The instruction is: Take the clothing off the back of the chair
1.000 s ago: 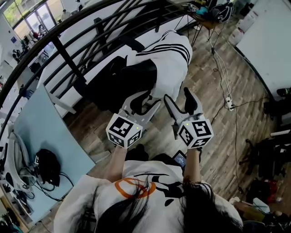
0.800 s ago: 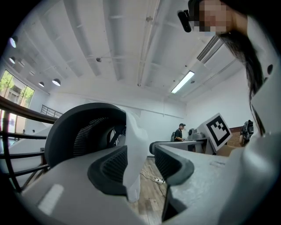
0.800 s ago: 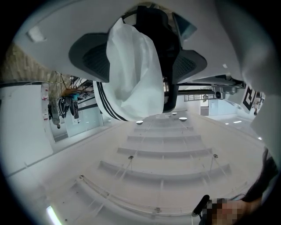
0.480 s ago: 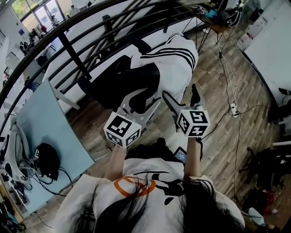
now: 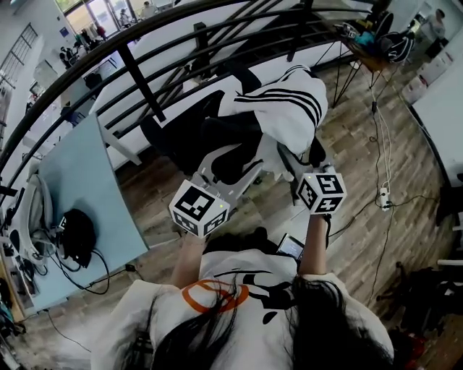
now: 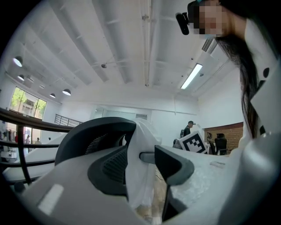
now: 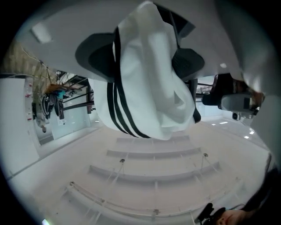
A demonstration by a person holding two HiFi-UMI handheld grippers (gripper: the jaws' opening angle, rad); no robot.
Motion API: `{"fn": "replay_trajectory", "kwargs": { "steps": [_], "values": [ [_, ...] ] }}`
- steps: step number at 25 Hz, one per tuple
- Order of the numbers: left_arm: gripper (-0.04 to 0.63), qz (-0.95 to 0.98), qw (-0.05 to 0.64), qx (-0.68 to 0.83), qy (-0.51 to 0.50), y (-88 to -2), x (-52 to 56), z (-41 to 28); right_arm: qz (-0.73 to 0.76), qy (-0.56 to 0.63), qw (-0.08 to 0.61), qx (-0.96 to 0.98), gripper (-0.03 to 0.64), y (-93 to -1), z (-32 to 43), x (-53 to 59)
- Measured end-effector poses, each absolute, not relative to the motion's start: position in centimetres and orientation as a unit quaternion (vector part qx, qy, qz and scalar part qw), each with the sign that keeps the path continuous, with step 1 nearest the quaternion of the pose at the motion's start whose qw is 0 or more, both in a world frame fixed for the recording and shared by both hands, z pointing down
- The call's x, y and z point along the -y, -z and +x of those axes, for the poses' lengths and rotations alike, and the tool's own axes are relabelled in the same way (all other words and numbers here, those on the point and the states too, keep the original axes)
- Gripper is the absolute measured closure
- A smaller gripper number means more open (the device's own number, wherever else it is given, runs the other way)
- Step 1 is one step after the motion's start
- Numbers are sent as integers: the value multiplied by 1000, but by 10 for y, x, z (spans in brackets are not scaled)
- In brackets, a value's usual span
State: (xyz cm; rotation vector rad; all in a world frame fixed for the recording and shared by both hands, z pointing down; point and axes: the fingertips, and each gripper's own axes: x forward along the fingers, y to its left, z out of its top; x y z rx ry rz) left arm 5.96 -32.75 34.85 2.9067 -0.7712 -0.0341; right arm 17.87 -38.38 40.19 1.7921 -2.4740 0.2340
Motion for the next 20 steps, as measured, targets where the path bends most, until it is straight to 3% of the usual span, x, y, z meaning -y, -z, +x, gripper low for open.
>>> {"fn": "replay_trajectory", "kwargs": {
  "steps": [3, 5, 8, 9, 20],
  "values": [
    [310, 961, 68, 269, 7, -351, 331, 61, 533, -58, 38, 843, 315, -401, 166, 381],
    [310, 959, 68, 274, 3, -352, 332, 62, 506, -54, 33, 860, 349, -399, 164, 377],
    [310, 958, 69, 279, 1, -353, 334, 66, 484, -58, 14, 873, 514, -392, 174, 371],
    [310, 957, 69, 281, 0, -353, 334, 68, 483, -61, 12, 873, 537, -390, 177, 371],
    [310, 957, 73, 281, -8, -357, 336, 98, 561, -24, 23, 827, 549, -377, 223, 380]
  ]
}}
